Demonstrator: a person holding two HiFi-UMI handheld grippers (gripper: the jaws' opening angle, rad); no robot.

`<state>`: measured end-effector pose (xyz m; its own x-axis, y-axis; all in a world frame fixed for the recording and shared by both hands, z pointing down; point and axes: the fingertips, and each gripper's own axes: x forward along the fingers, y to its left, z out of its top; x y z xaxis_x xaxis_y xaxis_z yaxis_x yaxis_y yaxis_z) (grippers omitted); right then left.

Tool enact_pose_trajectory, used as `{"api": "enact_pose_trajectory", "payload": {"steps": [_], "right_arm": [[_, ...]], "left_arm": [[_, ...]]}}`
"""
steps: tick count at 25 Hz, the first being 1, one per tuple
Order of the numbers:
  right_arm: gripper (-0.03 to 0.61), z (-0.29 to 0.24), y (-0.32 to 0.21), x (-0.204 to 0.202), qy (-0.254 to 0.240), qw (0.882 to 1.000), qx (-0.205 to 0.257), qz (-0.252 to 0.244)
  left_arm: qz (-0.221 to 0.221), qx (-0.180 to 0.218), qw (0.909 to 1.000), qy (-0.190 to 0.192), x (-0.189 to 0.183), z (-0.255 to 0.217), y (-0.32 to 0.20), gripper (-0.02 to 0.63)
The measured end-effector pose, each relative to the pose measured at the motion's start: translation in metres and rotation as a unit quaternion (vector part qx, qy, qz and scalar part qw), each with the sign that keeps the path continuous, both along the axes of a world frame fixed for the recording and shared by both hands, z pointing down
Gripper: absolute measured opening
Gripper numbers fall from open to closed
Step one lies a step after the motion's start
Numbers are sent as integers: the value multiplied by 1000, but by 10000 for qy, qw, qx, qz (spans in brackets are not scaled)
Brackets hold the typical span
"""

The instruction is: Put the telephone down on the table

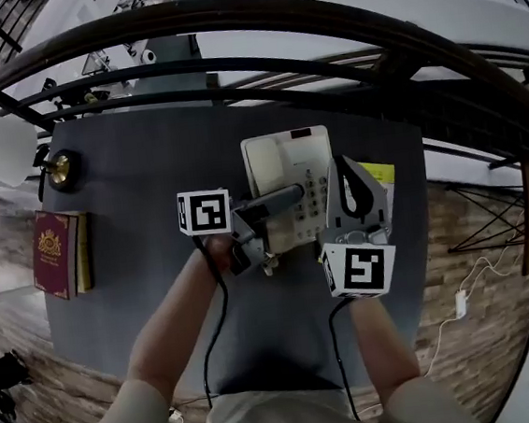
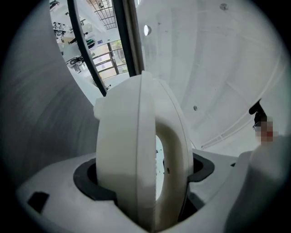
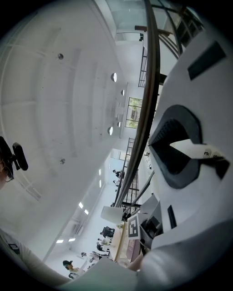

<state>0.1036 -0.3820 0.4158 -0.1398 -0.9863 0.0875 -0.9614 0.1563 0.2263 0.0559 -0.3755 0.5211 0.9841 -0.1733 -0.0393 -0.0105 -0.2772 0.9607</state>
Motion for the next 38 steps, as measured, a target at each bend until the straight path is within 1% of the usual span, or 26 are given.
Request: {"api": "enact_pose_trajectory", "payload": {"steps": [2, 7, 9, 14, 16, 22, 25, 29, 33, 38], "right_arm": [[2, 19, -12, 0, -48, 9999, -106, 14], [2, 59, -33, 7, -196, 9992, -321, 126], [2, 70, -40, 8, -250, 9989, -374, 139], [2, 93, -54, 9, -344, 9985, -410, 130], [2, 100, -56, 9, -374, 9982, -445, 121], [2, 120, -56, 10, -442, 9970, -624, 139], [2, 126, -53, 10, -462, 9964, -685, 199], [2, 130, -50, 9, -692, 9942, -793, 217], [2, 129, -48, 4, -757, 9938, -794, 186], [2, 127, -41, 8, -836, 9927, -837, 246]], "left_arm": [[66, -118, 9999, -41, 3, 17, -12, 442], [134, -480, 9987, 110, 6, 49, -32, 442], [193, -615, 9979, 102, 5, 59, -37, 442], [377, -608, 9964, -447, 0, 96, -47, 442], [496, -534, 9957, -575, 0, 105, -47, 442], [1011, -404, 9927, -516, 16, 111, -49, 442], [1103, -414, 9914, -567, 19, 112, -49, 442], [1171, -483, 9888, -787, 20, 114, -48, 442], [1264, -566, 9843, -1099, 21, 112, -45, 443], [1543, -632, 9740, -1532, 22, 114, -39, 451]]}}
